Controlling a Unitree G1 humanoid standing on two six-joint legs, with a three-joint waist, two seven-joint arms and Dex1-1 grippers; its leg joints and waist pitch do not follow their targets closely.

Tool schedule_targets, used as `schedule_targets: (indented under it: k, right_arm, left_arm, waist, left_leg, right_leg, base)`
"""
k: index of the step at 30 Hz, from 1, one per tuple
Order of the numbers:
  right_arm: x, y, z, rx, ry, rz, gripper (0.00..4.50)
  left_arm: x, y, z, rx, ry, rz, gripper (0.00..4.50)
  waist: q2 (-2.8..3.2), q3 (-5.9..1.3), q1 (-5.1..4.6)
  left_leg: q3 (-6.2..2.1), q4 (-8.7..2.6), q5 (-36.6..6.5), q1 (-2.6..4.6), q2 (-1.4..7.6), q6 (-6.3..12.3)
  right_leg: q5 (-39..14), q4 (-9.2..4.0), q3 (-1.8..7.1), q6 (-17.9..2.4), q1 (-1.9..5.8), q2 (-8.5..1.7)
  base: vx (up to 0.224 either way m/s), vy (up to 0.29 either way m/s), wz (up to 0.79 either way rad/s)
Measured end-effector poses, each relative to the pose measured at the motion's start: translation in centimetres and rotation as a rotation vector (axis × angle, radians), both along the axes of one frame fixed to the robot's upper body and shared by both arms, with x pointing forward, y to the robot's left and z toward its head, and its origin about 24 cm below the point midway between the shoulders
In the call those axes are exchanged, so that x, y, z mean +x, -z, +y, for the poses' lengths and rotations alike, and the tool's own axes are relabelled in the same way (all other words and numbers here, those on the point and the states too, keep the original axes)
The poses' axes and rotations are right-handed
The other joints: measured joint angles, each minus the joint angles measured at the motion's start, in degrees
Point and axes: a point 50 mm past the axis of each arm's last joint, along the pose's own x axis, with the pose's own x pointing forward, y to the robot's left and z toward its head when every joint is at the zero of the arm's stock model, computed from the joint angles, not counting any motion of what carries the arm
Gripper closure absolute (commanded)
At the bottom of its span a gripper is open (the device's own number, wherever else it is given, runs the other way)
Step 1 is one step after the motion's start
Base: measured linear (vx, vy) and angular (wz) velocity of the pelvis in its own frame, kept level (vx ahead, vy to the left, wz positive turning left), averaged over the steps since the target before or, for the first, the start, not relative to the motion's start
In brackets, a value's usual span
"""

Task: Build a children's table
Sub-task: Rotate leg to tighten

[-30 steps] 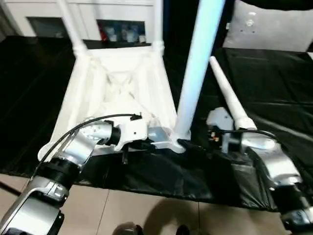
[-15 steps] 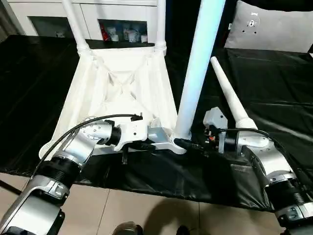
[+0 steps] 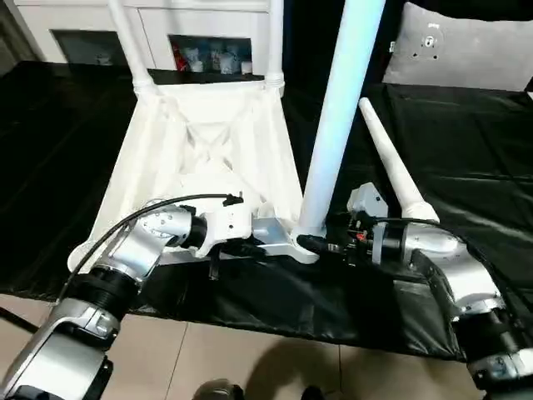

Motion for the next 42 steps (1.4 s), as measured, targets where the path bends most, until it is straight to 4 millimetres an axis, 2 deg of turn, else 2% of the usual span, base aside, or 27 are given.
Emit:
schedule_targets:
  k: [3, 5, 8, 10, 14, 15, 16, 17, 20, 22, 24, 27, 32, 38, 42]
  right_arm:
    - [0.6, 0.4, 0.5, 0.017, 0.144, 0.012, 1.83]
    - [1.4, 0.5, 1.1, 0.038, 0.316, 0.017, 1.83]
    - [2.3, 0.5, 1.3, 0.037, 0.464, 0.022, 1.83]
    - [3.0, 0.6, 1.5, 0.052, 0.582, 0.026, 1.83]
    - [3.4, 0.3, 1.6, 0.037, 0.662, 0.015, 1.83]
    - [3.5, 0.3, 1.6, 0.031, 0.670, 0.010, 1.83]
    - [3.6, 0.2, 1.7, 0.025, 0.678, 0.001, 1.27]
    - [3.6, 0.2, 1.7, 0.025, 0.683, -0.004, 1.13]
    - [3.6, 0.2, 2.0, 0.050, 0.692, -0.002, 1.07]
    - [3.5, 0.2, 1.8, 0.072, 0.688, -0.005, 0.69]
    - [3.3, 0.2, 1.8, 0.088, 0.673, -0.006, 0.68]
    - [2.8, 0.4, 0.8, 0.095, 0.639, -0.021, 0.26]
    - [1.5, 0.9, -0.9, 0.090, 0.532, -0.015, 0.08]
    - [0.6, -0.1, -3.6, 0.013, 0.355, -0.088, 0.08]
    - [0.1, -0.9, -4.2, -0.017, 0.230, -0.109, 0.08]
  left_arm:
    - [0.5, 0.3, -0.8, -0.028, -0.105, 0.014, 4.50]
    - [1.0, 0.5, -2.1, -0.052, -0.207, 0.023, 4.50]
    - [1.2, 0.7, -3.9, -0.088, -0.294, 0.033, 4.50]
    - [1.5, 0.8, -5.4, -0.105, -0.373, 0.030, 4.50]
    - [1.5, 0.7, -6.8, -0.119, -0.426, 0.019, 4.50]
    - [1.5, 0.7, -6.9, -0.122, -0.430, 0.015, 4.50]
    - [1.6, 0.6, -7.0, -0.124, -0.435, 0.012, 4.50]
    - [1.6, 0.6, -7.1, -0.124, -0.437, 0.010, 4.50]
    - [1.6, 0.4, -7.1, -0.126, -0.438, 0.001, 4.50]
    - [1.6, 0.4, -7.0, -0.126, -0.422, -0.007, 4.50]
    - [1.6, 0.3, -6.9, -0.126, -0.410, -0.014, 4.50]
    - [1.6, 0.3, -6.3, -0.111, -0.380, -0.025, 4.50]
    - [1.6, 0.1, -4.9, -0.086, -0.318, -0.049, 4.50]
    - [1.2, 0.2, -3.1, -0.051, -0.198, -0.060, 4.50]
    - [0.9, 0.1, -2.0, -0.019, -0.099, -0.071, 4.50]
  waist:
    - [0.11, -0.07, -0.73]
    - [0.16, -0.06, -1.79]
    - [0.18, -0.06, -3.31]
    - [0.21, -0.04, -3.95]
    - [0.22, -0.05, -4.62]
    - [0.22, -0.05, -4.65]
    - [0.22, -0.06, -4.64]
    - [0.23, -0.06, -4.62]
    - [0.36, -0.11, -4.54]
    - [0.50, -0.15, -4.45]
    - [0.54, -0.15, -4.42]
    - [0.59, -0.13, -4.31]
    - [0.75, -0.04, -3.83]
    - [0.75, -0.04, -3.00]
    - [0.73, -0.06, -2.40]
  left_leg:
    - [0.00, 0.21, 0.05, 0.07, 0.04, -0.10]
    - [0.01, 0.40, 0.01, 0.07, 0.07, -0.29]
    - [0.01, 0.45, 0.03, 0.09, 0.09, -0.25]
    - [0.01, 0.51, 0.05, 0.05, 0.09, -0.21]
    - [-0.01, 0.46, -0.03, -0.10, 0.11, -0.09]
    - [0.00, 0.46, -0.07, -0.13, 0.10, -0.04]
    - [0.00, 0.46, -0.11, -0.16, 0.10, 0.02]
    - [0.00, 0.45, -0.12, -0.16, 0.10, 0.04]
    - [0.01, 0.31, -0.05, -0.23, 0.10, 0.17]
    - [0.01, 0.29, 0.03, -0.44, 0.10, 0.29]
    - [0.00, 0.32, 0.05, -0.64, 0.10, 0.33]
    - [0.01, 0.35, 0.05, -0.79, 0.11, 0.34]
    - [0.00, 0.45, 0.06, -0.88, 0.11, 0.34]
    - [0.00, 0.51, 0.06, -0.90, 0.11, 0.34]
    - [0.00, 0.52, 0.07, -0.90, 0.12, 0.35]
  right_leg:
    - [0.04, 0.00, -0.03, 0.05, 0.09, 0.00]
    - [0.05, -0.04, -0.06, 0.06, 0.13, -0.02]
    - [0.14, -0.43, -0.38, 0.22, 0.36, -0.19]
    - [0.17, -0.57, -0.55, 0.26, 0.44, -0.28]
    - [0.49, -0.97, -0.65, 0.53, 0.57, -0.31]
    - [0.69, -1.02, -0.64, 0.53, 0.57, -0.33]
    - [0.82, -1.02, -0.64, 0.50, 0.55, -0.33]
    - [0.88, -1.01, -0.65, 0.47, 0.54, -0.33]
    - [0.91, -0.97, -0.67, 0.44, 0.39, -0.33]
    - [0.91, -0.96, -0.67, 0.44, 0.19, -0.33]
    - [0.93, -0.89, -0.67, 0.40, -0.01, -0.33]
    - [1.11, -0.87, -0.67, 0.11, -0.12, -0.33]
    - [1.05, -0.90, -0.69, 0.39, -0.16, -0.33]
    - [1.09, -0.90, -0.68, 0.41, -0.15, -0.33]
    - [1.08, -0.90, -0.69, 0.42, -0.15, -0.33]
  base:
    - [0.000, 0.000, 0.00]
    - [0.000, 0.000, 0.00]
    - [0.000, 0.000, 0.00]
    - [0.000, 0.000, 0.00]
    - [0.000, 0.000, 0.00]
    - [0.000, 0.000, 0.00]
    - [0.000, 0.000, 0.00]
    - [0.000, 0.000, 0.00]
    - [0.000, 0.000, 0.00]
    - [0.000, 0.000, 0.00]
    - [0.000, 0.000, 0.00]
    - [0.000, 0.000, 0.00]
    - [0.000, 0.000, 0.00]
    - [0.000, 0.000, 0.00]
    - [0.000, 0.000, 0.00]
